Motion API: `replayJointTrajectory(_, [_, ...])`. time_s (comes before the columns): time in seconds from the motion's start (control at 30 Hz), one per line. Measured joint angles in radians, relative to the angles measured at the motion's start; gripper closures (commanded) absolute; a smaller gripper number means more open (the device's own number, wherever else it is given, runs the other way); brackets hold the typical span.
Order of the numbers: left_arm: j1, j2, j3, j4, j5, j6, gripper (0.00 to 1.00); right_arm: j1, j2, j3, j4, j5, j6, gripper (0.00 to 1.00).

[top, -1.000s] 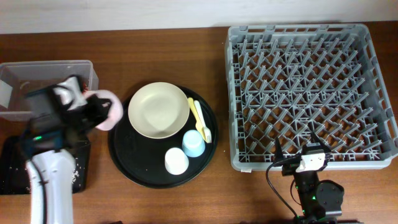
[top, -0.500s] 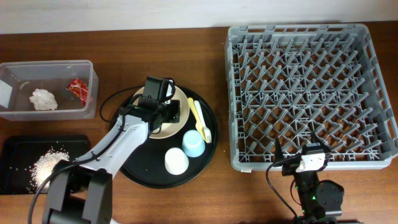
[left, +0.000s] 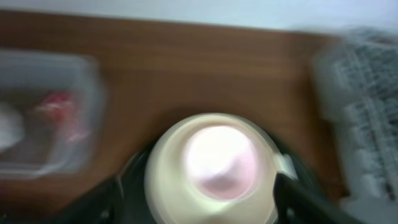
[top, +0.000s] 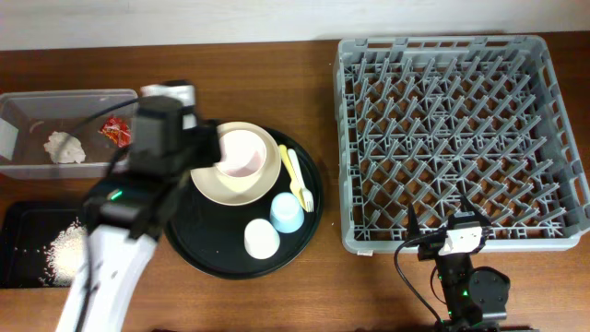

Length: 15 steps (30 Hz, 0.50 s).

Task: Sort waste into correct bins and load items into the dishwasher rack
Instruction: 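Place the empty pink bowl onto the beige plate with left gripper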

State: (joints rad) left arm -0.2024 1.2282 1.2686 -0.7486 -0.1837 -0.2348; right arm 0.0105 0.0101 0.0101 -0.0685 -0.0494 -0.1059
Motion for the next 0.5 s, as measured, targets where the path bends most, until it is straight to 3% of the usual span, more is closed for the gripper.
replayJointTrajectory(0.1, [0.182,-0.097,0.0,-0.097,-0.072,-0.004,0.01,0.0,0.0,0.0,0.0,0.0,0.0,0.02])
replayJointTrajectory(0.23, [0.335,-0.135,0.0,-0.109,-0.097,-0.004,0.01,0.0,0.0,0.0,0.0,0.0,0.0,0.02])
replayJointTrajectory(0.5, [0.357,-0.135,0.0,-0.12,-0.098,-0.004,0.01,0.0,0.0,0.0,0.0,0.0,0.0,0.02])
